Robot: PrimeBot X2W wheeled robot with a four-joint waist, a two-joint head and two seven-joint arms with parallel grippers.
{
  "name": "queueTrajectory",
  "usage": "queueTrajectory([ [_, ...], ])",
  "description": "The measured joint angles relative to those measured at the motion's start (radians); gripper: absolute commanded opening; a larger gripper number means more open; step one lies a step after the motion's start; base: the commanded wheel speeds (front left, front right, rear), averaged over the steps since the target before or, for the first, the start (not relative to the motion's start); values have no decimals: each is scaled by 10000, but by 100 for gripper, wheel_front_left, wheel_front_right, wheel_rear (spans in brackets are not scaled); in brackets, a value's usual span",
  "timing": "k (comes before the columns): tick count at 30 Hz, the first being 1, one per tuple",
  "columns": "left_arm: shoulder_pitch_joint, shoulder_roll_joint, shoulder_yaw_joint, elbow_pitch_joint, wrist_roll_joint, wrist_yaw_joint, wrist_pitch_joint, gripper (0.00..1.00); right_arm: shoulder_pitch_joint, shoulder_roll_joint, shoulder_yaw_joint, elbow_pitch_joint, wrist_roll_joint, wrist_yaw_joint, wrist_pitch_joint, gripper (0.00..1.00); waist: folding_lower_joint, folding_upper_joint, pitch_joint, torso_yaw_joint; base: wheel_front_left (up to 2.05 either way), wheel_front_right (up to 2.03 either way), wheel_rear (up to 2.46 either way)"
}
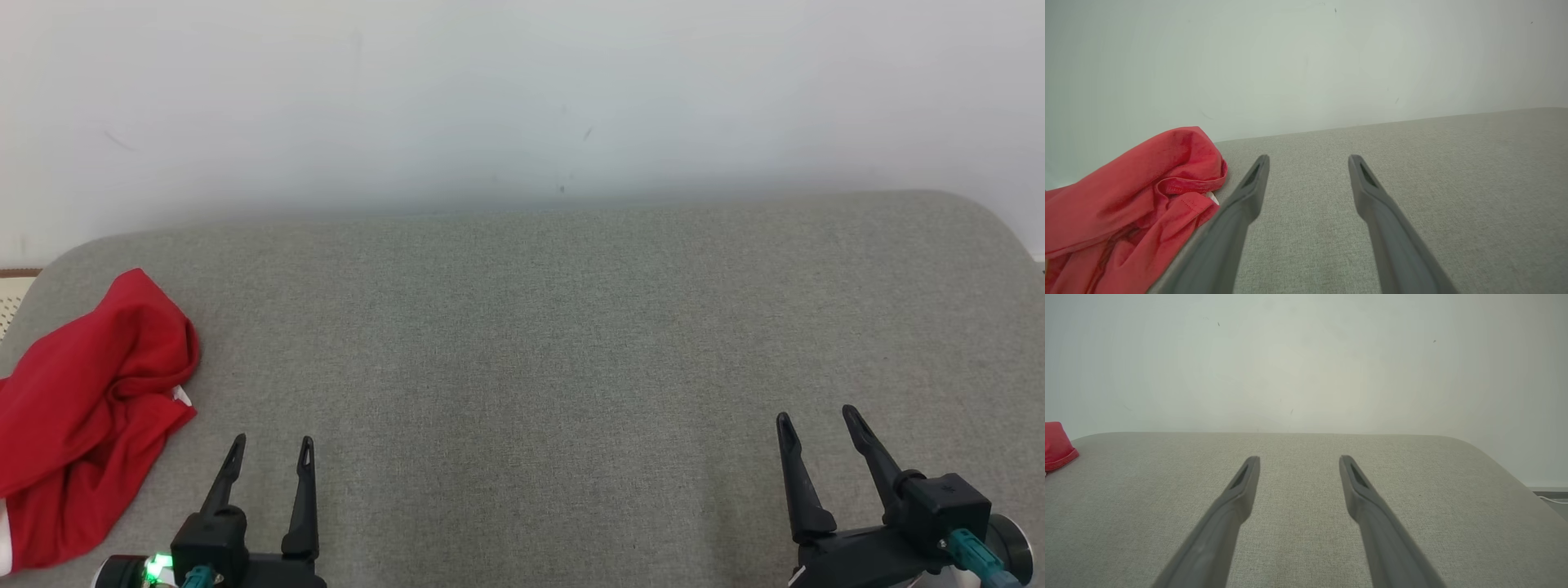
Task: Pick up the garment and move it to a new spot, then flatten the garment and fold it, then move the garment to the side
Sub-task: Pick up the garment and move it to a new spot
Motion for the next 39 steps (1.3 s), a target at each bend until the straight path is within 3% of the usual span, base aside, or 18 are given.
queueTrajectory([
  [14, -4, -10, -50, 92, -366, -8, 132, 100, 0, 44, -54, 52, 65, 0, 38, 100, 0, 0, 20, 5, 0, 0, 0],
  [20, -151, -54, -82, 132, -451, 23, 161, 100, 17, -4, -42, -17, 50, 0, 75, 100, 0, 0, 56, 303, 0, 0, 0],
  [39, 33, 50, 309, -19, -955, 353, 15, 100, -58, -50, 798, -217, 98, 0, 188, 100, 0, 0, 188, 3266, 0, 0, 0],
])
